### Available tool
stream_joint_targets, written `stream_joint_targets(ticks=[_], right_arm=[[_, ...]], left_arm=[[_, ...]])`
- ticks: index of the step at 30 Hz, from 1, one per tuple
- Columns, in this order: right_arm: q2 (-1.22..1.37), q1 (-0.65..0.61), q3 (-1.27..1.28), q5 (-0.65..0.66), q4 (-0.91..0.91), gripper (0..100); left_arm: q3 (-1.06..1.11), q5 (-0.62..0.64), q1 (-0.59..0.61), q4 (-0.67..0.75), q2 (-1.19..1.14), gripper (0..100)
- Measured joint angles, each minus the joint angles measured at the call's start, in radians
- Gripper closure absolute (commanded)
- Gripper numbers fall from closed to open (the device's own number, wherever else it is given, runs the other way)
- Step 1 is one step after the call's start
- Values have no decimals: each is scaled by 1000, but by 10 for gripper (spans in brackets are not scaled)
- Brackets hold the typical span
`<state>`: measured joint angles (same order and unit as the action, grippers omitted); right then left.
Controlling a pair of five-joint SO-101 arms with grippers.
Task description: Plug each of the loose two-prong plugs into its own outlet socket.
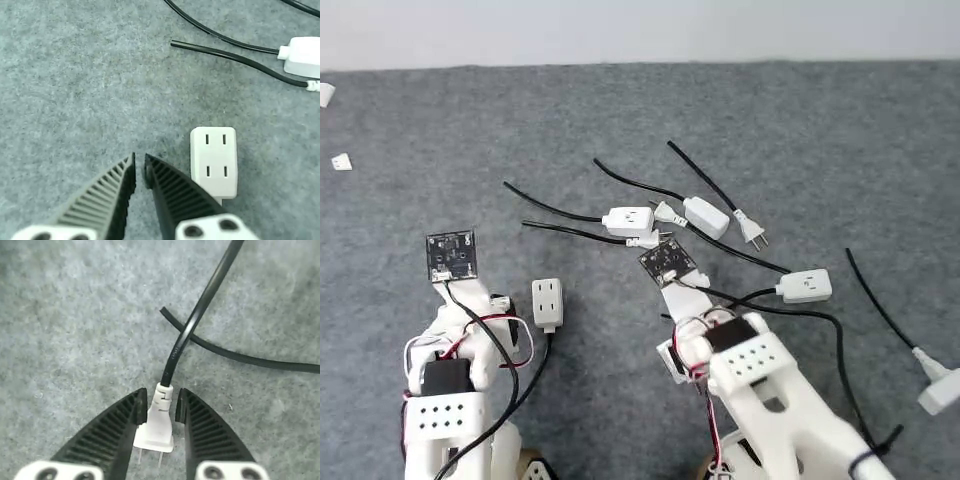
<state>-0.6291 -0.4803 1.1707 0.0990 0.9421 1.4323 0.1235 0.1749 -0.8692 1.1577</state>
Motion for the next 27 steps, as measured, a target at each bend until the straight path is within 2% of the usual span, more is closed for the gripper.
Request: stream_joint_targets(ticks=[5, 27], right_arm=[[146, 5, -69, 0, 14, 887], [163, 2, -72, 0, -9, 889]], left_arm=[[0, 0, 0, 0, 0, 970], [0, -2, 0, 0, 0, 970]])
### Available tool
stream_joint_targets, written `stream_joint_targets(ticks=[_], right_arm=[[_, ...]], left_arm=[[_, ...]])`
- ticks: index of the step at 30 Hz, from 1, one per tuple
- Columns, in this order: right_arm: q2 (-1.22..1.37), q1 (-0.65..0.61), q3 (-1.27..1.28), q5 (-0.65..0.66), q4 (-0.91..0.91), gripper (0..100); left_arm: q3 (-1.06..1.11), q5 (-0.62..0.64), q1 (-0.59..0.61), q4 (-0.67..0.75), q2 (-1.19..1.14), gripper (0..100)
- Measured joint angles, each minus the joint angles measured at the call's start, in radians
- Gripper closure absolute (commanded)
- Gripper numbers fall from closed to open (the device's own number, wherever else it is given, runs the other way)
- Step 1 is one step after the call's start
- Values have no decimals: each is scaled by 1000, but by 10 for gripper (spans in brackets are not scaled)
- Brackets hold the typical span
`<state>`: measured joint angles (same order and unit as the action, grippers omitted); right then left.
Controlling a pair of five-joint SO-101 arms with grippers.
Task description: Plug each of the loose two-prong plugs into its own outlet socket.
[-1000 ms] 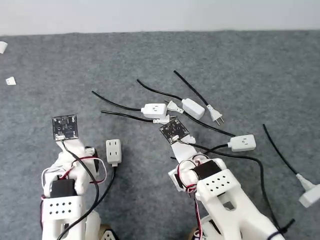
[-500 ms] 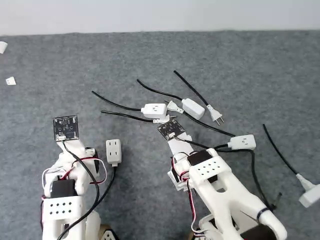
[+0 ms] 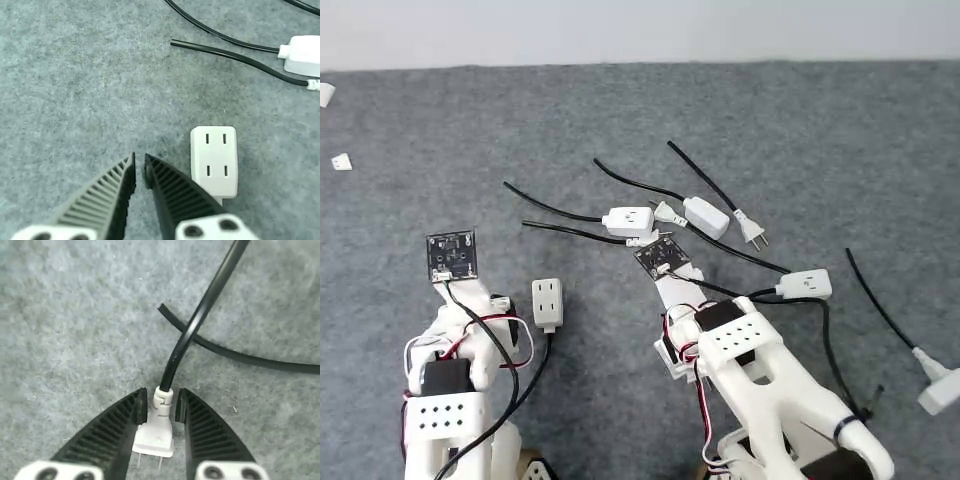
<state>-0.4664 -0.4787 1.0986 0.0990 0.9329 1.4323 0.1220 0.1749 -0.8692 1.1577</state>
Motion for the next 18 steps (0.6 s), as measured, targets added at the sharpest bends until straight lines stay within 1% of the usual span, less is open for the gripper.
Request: stream_joint_targets(ticks=[5, 9, 12, 18], right_arm=[[9, 0, -2, 0, 0, 924], [94, 3, -63, 0, 3, 931], [133, 14, -89, 0, 5, 994], [133, 31, -94, 0, 15, 991]], left_arm=[[0, 0, 0, 0, 0, 970], [0, 0, 0, 0, 0, 970], [0, 0, 0, 0, 0, 970], [0, 0, 0, 0, 0, 973]])
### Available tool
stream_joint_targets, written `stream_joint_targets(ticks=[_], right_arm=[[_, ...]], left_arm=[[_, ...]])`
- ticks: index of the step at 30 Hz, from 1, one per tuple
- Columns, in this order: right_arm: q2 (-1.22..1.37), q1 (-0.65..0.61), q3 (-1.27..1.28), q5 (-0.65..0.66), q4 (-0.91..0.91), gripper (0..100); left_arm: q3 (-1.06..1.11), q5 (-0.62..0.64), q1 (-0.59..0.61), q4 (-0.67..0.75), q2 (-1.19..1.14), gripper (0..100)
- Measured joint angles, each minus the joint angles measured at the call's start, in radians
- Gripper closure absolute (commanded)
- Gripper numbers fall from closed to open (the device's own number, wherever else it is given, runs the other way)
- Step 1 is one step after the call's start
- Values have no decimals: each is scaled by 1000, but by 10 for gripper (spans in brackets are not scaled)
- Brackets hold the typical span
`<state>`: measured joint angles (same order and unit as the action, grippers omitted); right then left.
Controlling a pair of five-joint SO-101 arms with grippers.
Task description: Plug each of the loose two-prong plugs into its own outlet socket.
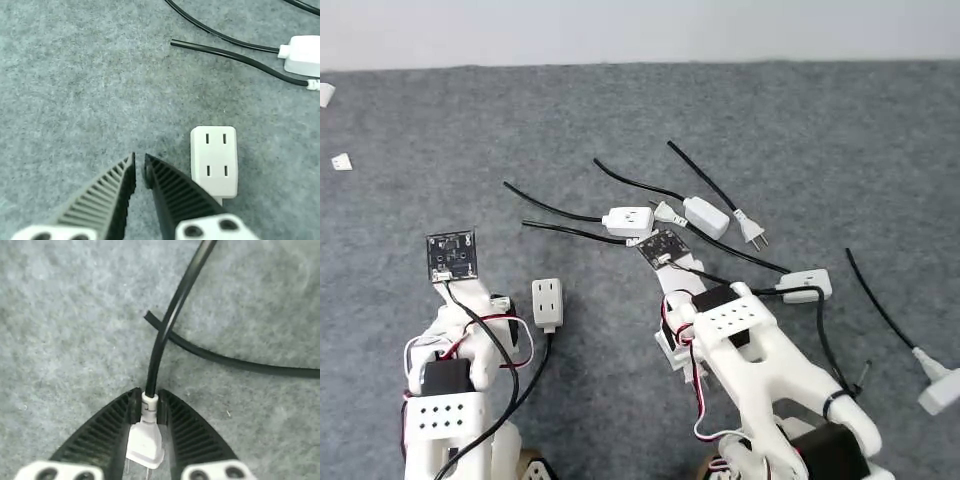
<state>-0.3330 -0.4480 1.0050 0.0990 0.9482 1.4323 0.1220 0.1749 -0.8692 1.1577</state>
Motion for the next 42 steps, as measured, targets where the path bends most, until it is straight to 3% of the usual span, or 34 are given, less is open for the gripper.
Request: stream_joint_targets(ticks=[9, 14, 17, 19, 24, 26, 35, 42], right_arm=[[-143, -9, -161, 0, 198, 991], [-325, -118, -347, -2, 353, 991], [-425, -207, -413, 15, 347, 991], [-470, -278, -420, 81, 322, 991], [-534, -462, -373, 127, 227, 991], [-545, -494, -310, 130, 170, 991], [-548, -506, -176, 149, 15, 991], [-548, -488, -173, 150, -11, 991]], left_arm=[[0, 0, 2, 9, -38, 988], [-57, 26, 2, 109, -258, 987], [-140, 26, 2, 130, -456, 987], [-215, -44, 2, 117, -572, 987], [-330, -427, 0, -32, -698, 987], [-331, -511, 0, -61, -701, 987], [-331, -644, -52, -126, -710, 988], [-203, -729, -110, -152, -491, 988]])
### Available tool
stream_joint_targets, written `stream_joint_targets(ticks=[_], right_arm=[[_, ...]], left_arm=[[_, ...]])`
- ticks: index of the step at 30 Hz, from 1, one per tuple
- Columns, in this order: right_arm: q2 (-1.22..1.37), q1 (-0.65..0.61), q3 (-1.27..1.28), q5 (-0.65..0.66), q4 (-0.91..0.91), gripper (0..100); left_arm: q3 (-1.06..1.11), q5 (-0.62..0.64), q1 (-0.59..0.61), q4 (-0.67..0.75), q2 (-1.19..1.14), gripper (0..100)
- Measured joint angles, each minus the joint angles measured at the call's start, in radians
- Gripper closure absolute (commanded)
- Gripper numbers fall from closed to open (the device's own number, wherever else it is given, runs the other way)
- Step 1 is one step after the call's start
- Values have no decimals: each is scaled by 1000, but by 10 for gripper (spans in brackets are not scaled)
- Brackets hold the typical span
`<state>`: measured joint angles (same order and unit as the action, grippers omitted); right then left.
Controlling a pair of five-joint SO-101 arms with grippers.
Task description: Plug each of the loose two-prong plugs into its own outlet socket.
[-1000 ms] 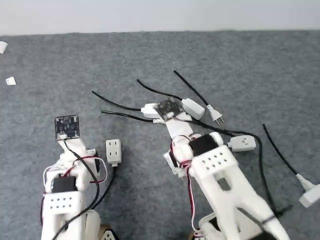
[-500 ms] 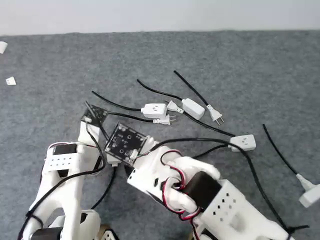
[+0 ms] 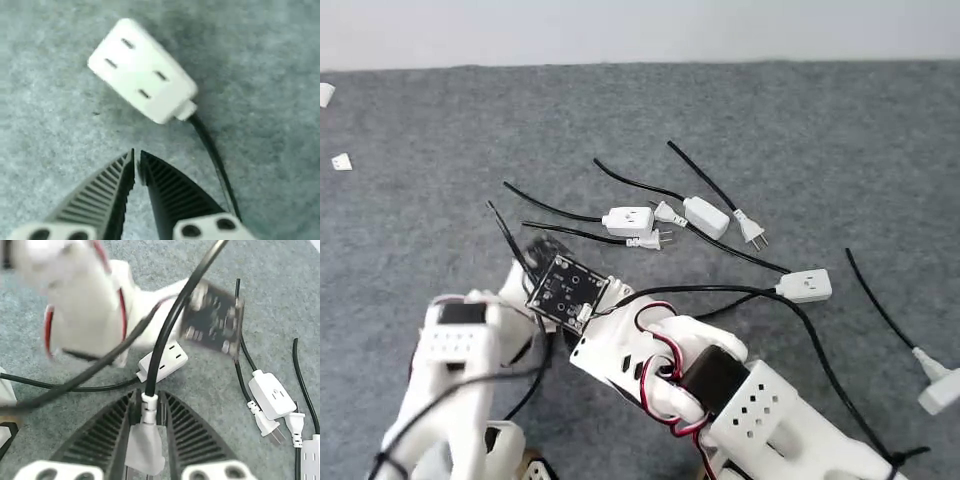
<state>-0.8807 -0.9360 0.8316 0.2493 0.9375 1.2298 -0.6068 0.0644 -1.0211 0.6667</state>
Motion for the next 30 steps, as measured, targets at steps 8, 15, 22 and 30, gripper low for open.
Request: stream_joint_targets(ticks=[8, 15, 22, 30], right_arm=[[-2, -2, 29, -15, -17, 991], [-2, -2, 69, -31, -75, 991], [-2, -2, 138, -54, -199, 991], [63, -2, 157, -9, -199, 991]], left_arm=[[173, -6, -57, -44, 397, 988], [209, 91, -55, 3, 463, 987], [226, 414, 132, 244, 462, 984], [183, 437, 218, 241, 419, 984]])
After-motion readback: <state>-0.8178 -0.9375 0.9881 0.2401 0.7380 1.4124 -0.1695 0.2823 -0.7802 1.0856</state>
